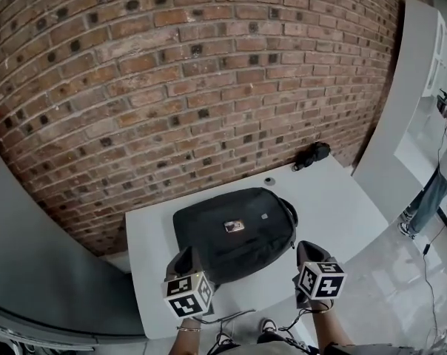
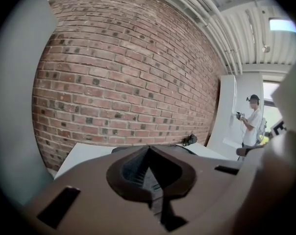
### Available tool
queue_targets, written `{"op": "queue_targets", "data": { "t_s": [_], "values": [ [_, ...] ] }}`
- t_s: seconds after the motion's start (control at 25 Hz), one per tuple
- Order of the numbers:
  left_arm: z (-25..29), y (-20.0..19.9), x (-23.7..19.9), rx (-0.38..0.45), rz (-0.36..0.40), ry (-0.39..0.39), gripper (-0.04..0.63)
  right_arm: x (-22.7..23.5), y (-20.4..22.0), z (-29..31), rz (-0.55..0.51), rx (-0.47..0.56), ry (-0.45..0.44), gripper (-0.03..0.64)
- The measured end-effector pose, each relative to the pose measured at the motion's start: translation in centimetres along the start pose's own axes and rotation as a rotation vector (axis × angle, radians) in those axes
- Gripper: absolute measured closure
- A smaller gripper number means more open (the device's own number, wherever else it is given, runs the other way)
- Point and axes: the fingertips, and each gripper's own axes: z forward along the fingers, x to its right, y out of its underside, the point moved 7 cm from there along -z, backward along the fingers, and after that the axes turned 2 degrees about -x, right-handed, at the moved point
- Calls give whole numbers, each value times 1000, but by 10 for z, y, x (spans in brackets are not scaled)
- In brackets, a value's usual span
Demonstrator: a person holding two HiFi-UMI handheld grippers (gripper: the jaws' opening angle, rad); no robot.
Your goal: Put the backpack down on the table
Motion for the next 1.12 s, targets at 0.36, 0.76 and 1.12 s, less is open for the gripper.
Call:
{"op": "queue_targets", "data": {
  "t_s": [0.36, 0.76, 1.12],
  "values": [
    [3, -3, 9, -14, -26, -45, 583, -8, -27, 15, -75, 33, -49, 588],
    [18, -7, 15, -24, -23, -63, 583, -2, -35, 32, -98, 30, -73, 588],
    [22, -2, 15, -42, -27, -81, 583, 1, -37, 39, -109, 21, -88, 588]
  ]
}}
